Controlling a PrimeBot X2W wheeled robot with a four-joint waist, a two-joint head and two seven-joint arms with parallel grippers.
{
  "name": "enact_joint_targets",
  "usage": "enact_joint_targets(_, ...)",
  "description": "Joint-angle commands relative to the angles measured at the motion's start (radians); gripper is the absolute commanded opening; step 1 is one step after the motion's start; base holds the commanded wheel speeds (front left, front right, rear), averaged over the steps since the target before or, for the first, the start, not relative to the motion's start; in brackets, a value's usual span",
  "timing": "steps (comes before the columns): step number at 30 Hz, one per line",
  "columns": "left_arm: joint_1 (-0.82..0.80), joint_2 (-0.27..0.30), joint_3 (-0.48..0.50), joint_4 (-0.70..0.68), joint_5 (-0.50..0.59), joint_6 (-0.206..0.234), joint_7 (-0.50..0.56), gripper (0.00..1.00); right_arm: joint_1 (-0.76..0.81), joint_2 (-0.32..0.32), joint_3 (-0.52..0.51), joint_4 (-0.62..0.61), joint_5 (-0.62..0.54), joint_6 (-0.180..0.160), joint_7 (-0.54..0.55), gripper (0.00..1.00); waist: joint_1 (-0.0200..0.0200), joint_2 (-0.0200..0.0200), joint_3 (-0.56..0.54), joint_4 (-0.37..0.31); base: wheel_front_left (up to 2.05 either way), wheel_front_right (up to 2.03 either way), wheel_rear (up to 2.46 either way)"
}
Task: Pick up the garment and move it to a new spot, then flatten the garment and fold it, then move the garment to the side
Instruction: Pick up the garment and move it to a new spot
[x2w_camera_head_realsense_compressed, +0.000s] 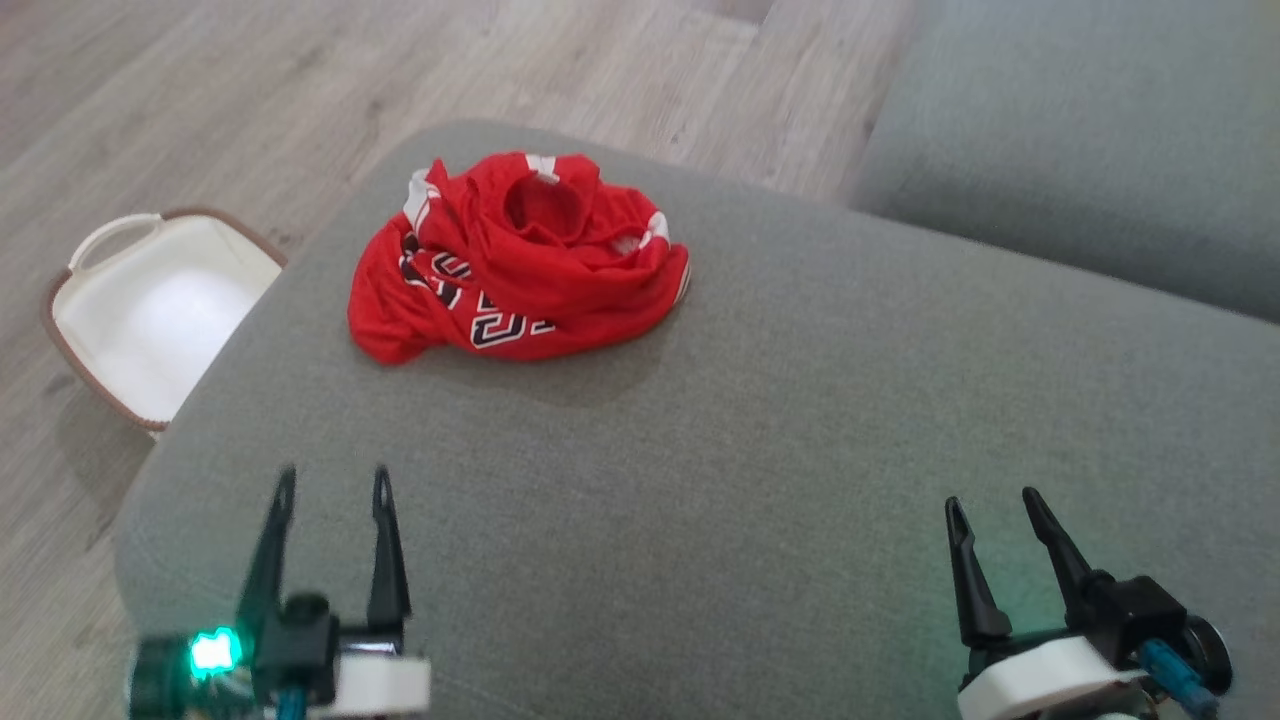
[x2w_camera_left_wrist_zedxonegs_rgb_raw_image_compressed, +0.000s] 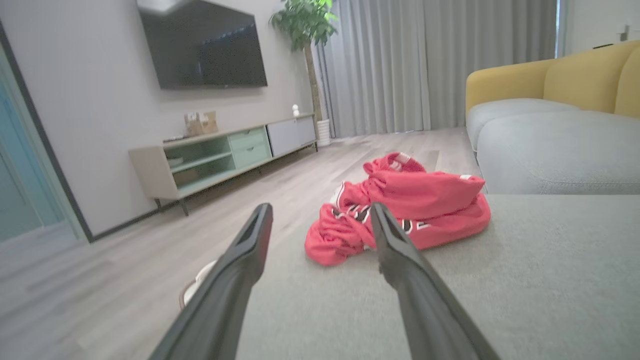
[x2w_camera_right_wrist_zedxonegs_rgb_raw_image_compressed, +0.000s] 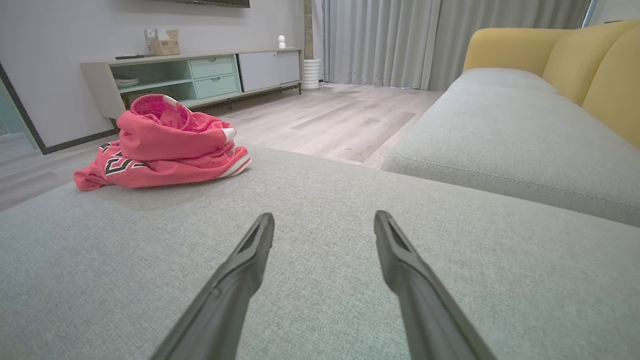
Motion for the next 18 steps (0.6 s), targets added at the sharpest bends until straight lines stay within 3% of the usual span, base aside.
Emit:
enact_joint_targets(1, -0.081, 0.015, 0.026, -0.046, 0.019, 0.008, -0.012, 1.0, -0.055, -0.011, 0.02, -0.035, -0.004, 0.005, -0.014, 1.0, -0.0001, 0.0, 0.018, 0.002, 0.0, 0.0, 0.0)
enact_joint_targets(5, -0.174, 0.046, 0.006, -0.117, 0.048, 0.027, -0.012, 1.0, -0.053, -0.011, 0.018, -0.037, -0.024, 0.005, -0.014, 1.0, -0.0001, 0.0, 0.067, -0.001, 0.0, 0.0, 0.0)
enact_joint_targets(9, -0.332, 0.065, 0.009, -0.128, 0.01, -0.01, -0.012, 1.0, -0.07, -0.012, 0.004, -0.05, -0.086, 0.005, -0.014, 1.0, -0.0001, 0.0, 0.148, -0.007, 0.0, 0.0, 0.0)
enact_joint_targets(13, -0.614, 0.088, 0.026, 0.059, -0.045, -0.084, 0.011, 1.0, -0.113, -0.066, 0.0, -0.075, -0.118, 0.005, -0.014, 1.0, -0.0001, 0.0, 0.255, -0.031, 0.0, 0.0, 0.0)
enact_joint_targets(18, -0.864, 0.092, 0.049, 0.35, -0.12, -0.153, 0.133, 1.0, -0.143, -0.139, 0.011, -0.105, -0.12, 0.005, -0.014, 1.0, -0.0001, 0.0, 0.338, -0.074, 0.0, 0.0, 0.0)
